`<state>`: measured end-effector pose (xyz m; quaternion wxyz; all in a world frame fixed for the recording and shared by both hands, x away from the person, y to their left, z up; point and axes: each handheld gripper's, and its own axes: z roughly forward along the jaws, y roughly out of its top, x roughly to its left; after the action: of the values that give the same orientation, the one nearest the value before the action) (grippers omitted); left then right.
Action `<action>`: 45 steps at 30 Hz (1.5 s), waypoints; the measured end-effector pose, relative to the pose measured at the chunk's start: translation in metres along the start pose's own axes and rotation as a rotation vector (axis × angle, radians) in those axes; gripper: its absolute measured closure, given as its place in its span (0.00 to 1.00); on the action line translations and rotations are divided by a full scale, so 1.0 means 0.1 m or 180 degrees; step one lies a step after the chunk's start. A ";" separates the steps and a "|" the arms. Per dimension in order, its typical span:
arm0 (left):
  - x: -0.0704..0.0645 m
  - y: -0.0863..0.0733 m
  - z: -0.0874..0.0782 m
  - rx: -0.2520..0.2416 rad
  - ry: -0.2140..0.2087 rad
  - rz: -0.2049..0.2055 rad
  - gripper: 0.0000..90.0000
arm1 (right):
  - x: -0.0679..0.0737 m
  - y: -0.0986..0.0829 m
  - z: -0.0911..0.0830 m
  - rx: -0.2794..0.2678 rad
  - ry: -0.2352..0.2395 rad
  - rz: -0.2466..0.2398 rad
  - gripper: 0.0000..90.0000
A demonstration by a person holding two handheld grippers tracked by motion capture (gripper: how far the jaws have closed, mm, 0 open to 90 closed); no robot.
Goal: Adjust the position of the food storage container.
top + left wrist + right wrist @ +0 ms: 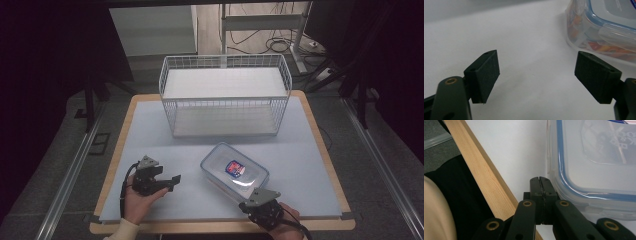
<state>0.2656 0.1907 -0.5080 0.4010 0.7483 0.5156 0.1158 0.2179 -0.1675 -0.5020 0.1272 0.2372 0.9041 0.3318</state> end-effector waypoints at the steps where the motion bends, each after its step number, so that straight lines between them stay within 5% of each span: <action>1: 0.00 0.00 0.00 0.0000 0.0000 0.0000 0.22 | 0.00 0.00 0.00 0.0000 0.0000 0.0000 1.00; 19: 0.00 0.00 0.02 0.0022 0.0001 0.0007 0.22 | -0.20 -0.06 -0.10 -0.0061 -0.0265 0.0177 1.00; 45: 0.03 0.02 0.02 0.0020 0.0016 0.0038 0.22 | -0.91 -0.22 -0.21 -0.0095 -0.0575 0.0546 1.00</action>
<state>0.2698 0.1920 -0.5089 0.3967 0.7524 0.5124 0.1184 0.2797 -0.2400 -0.4945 0.1827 0.3406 0.8603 0.3322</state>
